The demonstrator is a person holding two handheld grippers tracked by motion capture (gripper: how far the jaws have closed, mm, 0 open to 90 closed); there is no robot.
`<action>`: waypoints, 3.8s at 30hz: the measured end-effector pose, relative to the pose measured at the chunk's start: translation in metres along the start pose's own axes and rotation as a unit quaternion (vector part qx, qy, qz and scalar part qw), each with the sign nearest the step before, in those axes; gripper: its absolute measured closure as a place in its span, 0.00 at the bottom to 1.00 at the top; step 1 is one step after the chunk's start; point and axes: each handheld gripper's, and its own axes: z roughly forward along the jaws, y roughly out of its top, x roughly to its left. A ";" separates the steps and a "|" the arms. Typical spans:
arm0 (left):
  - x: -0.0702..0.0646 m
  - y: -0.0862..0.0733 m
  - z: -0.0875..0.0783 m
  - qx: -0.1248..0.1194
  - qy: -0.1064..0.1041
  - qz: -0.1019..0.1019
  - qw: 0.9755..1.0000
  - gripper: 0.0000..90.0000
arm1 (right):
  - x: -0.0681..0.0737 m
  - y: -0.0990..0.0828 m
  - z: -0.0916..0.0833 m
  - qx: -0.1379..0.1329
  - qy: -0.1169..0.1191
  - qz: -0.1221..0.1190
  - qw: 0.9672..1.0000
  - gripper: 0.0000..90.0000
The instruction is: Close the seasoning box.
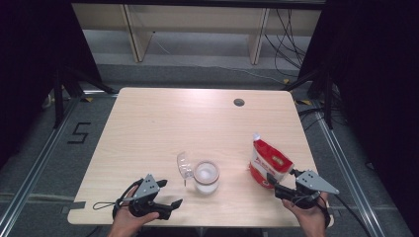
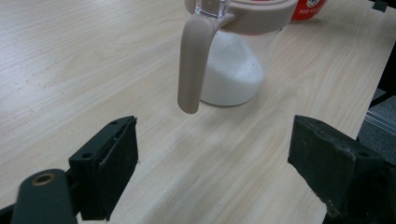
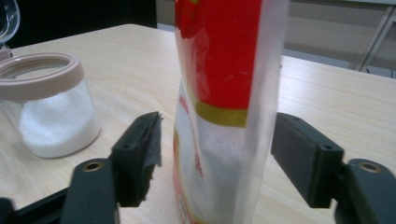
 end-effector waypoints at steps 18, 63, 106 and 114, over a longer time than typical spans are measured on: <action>0.001 0.001 -0.001 0.003 0.006 -0.004 1.000 0.17 | 0.011 -0.008 -0.021 0.034 -0.016 0.009 0.999 0.28; 0.002 0.004 -0.002 -0.004 0.006 -0.009 1.000 0.24 | 0.017 -0.019 -0.030 0.079 0.000 -0.006 0.997 0.25; -0.015 0.048 -0.007 -0.056 0.020 0.051 0.997 0.98 | 0.021 -0.021 -0.029 0.091 -0.010 0.004 0.996 0.26; -0.016 0.051 -0.004 -0.054 0.010 0.057 0.997 0.97 | 0.018 -0.021 -0.029 0.087 -0.006 -0.013 0.996 0.27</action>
